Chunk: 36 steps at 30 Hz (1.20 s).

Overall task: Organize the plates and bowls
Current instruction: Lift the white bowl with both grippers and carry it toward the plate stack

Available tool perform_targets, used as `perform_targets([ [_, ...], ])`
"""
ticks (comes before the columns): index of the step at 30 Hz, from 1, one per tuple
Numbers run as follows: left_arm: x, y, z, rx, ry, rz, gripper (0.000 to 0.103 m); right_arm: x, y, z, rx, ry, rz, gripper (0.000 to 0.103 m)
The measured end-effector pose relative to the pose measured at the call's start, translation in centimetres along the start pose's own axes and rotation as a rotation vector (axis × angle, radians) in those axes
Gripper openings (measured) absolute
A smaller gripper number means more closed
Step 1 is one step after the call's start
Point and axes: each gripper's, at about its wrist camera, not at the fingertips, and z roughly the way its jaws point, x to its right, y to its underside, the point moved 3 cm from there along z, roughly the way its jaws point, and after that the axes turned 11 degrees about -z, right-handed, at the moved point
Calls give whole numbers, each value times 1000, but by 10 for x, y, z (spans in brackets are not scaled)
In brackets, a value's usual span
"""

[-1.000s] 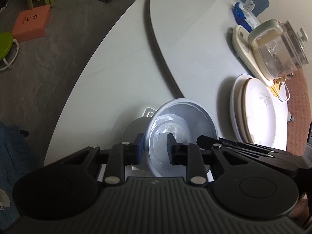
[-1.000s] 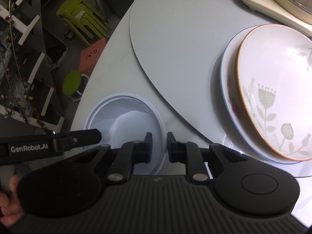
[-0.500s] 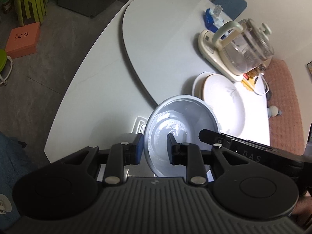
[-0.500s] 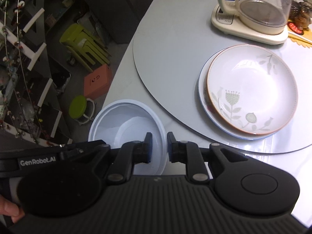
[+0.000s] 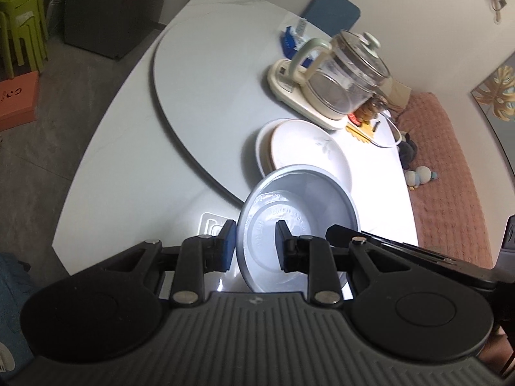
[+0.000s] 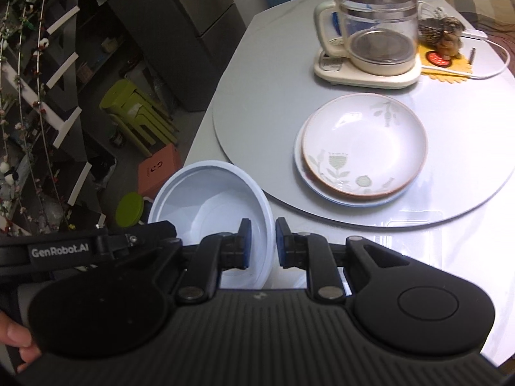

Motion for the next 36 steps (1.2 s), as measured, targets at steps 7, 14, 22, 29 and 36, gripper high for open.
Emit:
perform_targets([
  [7, 23, 27, 9, -40, 41, 38, 29, 18, 30, -24, 26, 55, 43, 19],
  [14, 40, 46, 35, -86, 60, 88, 29, 45, 55, -31, 42, 110, 121, 19],
  [22, 36, 60, 70, -127, 43, 99, 29, 60, 79, -15, 15, 139, 136, 19],
  [29, 27, 69, 97, -165, 34, 105, 29, 70, 99, 3, -8, 136, 189, 20],
  [36, 22, 63, 99, -194, 20, 73, 39, 74, 96, 2, -29, 138, 208, 29],
])
